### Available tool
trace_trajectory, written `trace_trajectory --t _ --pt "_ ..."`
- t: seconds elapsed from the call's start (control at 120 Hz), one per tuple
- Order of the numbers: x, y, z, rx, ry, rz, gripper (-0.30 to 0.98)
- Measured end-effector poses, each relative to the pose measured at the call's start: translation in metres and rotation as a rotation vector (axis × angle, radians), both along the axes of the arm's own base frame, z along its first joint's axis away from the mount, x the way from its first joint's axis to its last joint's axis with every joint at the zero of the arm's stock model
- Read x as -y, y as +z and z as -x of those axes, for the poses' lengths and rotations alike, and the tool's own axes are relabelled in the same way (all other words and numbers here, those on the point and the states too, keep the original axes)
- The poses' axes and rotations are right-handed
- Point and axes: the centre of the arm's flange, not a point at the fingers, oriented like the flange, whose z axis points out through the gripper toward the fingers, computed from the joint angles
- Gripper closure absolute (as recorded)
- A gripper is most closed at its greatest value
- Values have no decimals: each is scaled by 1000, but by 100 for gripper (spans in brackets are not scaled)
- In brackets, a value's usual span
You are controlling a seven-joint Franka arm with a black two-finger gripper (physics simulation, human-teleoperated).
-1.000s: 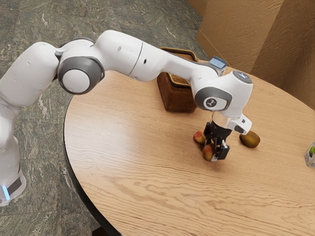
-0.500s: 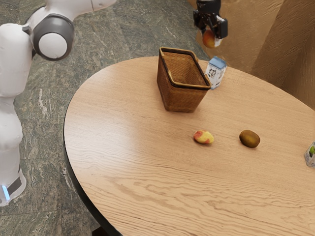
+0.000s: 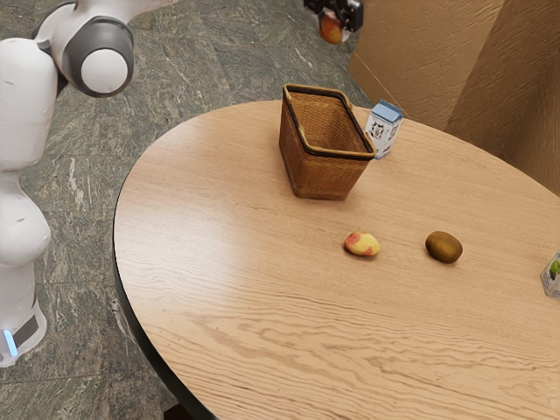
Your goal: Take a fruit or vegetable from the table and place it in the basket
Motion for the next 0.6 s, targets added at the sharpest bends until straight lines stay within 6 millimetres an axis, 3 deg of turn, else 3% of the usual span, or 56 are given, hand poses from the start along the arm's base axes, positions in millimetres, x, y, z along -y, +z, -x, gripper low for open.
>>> trace_trajectory --t 0.092,0.208,0.6 --pt "-4 -2 -2 24 2 9 15" --pt "-5 -1 -4 49 3 15 7" --pt "3 14 5 76 -18 45 0"
